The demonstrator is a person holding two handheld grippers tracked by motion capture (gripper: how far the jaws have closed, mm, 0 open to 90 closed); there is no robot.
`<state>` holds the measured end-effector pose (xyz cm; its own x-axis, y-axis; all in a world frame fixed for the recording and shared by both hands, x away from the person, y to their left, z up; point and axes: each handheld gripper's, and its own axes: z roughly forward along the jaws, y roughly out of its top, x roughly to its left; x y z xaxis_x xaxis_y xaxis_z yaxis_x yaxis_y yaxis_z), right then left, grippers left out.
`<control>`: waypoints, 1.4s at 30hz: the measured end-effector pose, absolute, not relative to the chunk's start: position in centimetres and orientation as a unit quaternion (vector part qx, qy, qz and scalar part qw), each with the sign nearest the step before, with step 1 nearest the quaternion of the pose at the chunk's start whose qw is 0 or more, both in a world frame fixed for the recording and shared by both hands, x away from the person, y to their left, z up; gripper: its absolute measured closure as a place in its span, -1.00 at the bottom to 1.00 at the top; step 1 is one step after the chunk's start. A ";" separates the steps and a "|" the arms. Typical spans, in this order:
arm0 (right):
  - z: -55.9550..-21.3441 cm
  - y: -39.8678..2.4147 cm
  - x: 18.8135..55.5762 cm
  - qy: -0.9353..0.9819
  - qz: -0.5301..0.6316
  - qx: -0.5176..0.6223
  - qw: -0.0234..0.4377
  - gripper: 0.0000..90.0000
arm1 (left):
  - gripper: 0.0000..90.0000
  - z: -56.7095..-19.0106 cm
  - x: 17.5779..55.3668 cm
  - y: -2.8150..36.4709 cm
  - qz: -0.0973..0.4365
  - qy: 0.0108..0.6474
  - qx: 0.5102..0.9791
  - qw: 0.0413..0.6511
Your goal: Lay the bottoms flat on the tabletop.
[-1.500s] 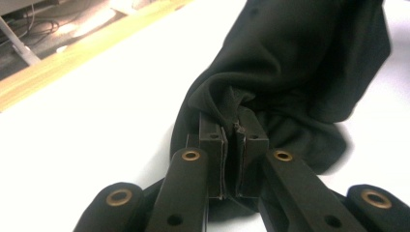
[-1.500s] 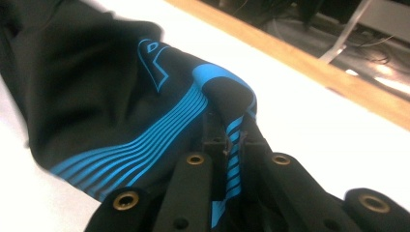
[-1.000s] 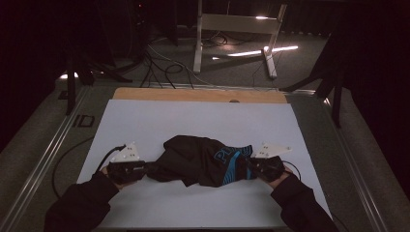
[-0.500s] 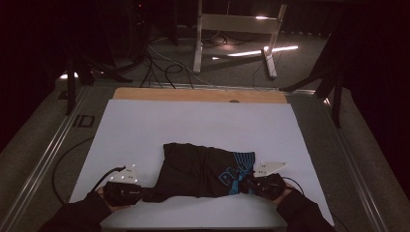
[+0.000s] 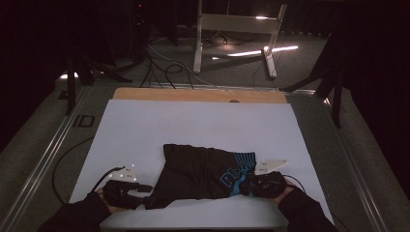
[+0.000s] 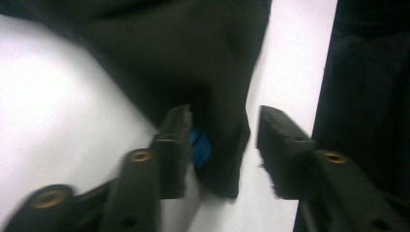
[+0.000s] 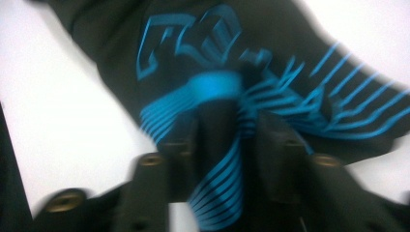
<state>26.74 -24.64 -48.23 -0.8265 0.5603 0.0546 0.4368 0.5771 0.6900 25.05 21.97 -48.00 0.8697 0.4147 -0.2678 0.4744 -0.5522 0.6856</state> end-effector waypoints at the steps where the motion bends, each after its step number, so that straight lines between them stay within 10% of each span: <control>1: -47.8 -24.8 26.9 0.880 0.368 0.286 0.092 0.15 | 0.08 -47.6 25.4 22.1 -0.035 0.259 0.876 0.406; 9: -45.6 -25.7 29.7 0.841 0.397 0.335 0.149 -0.27 | -0.08 -45.7 29.4 21.7 0.006 0.344 0.832 0.435; 25: -47.2 -22.9 31.7 0.831 0.404 0.362 0.122 -0.33 | -0.11 -49.1 33.2 15.2 -0.012 0.346 0.861 0.373; 30: -47.7 -21.2 31.2 0.846 0.406 0.335 0.088 -0.28 | 0.64 -49.8 33.4 14.6 -0.022 0.324 0.874 0.362; 33: -48.4 -20.0 31.2 0.861 0.387 0.322 0.069 0.00 | 0.99 -49.5 33.4 14.4 -0.035 0.312 0.874 0.372; 42: -49.7 -18.8 30.9 0.903 0.320 0.280 0.063 0.97 | 1.00 -49.2 32.9 14.0 -0.039 0.290 0.880 0.375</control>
<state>30.86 -18.82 -49.69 -0.8357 0.5453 0.0656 0.4649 0.6387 0.6131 32.89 14.04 -49.22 0.8290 0.4809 -0.2855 0.5391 -0.5513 0.6367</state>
